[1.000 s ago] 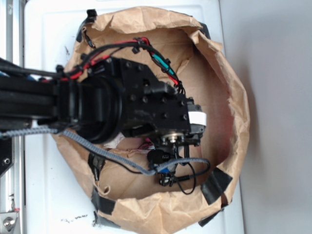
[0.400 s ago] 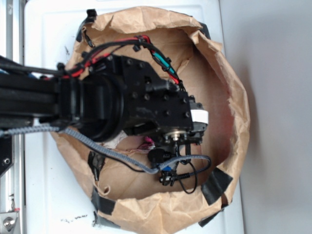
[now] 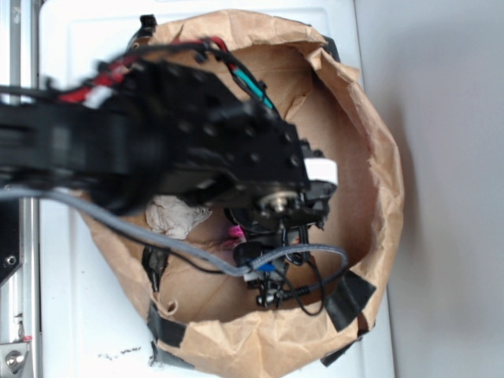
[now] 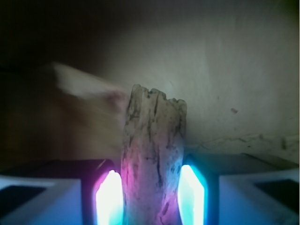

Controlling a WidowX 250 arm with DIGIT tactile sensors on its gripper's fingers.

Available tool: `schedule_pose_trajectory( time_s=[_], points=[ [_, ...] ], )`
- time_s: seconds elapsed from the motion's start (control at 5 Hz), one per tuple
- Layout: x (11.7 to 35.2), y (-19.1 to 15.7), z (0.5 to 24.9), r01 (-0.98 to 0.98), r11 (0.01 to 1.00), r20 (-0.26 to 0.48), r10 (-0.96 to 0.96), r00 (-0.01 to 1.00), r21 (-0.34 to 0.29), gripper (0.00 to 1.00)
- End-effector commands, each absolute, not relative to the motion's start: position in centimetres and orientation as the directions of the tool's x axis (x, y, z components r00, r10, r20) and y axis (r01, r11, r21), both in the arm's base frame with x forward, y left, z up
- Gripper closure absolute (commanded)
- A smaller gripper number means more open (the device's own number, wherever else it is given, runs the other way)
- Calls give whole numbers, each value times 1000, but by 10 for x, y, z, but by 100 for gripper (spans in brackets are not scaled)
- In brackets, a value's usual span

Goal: Grab the wood chip.

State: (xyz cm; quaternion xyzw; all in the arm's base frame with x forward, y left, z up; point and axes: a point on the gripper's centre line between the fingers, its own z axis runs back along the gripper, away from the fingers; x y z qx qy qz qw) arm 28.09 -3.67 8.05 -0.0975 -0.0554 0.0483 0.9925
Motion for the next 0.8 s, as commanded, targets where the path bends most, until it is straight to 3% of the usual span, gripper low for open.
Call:
schedule_pose_trajectory(
  time_s=[0.0,0.4,0.6],
  points=[
    [290,-33,147,-138,966,197,181,964,-217,100],
    [278,-33,171,-131,963,223,185,957,-235,100],
    [276,-35,170,-146,978,252,181,951,-151,100]
  ],
)
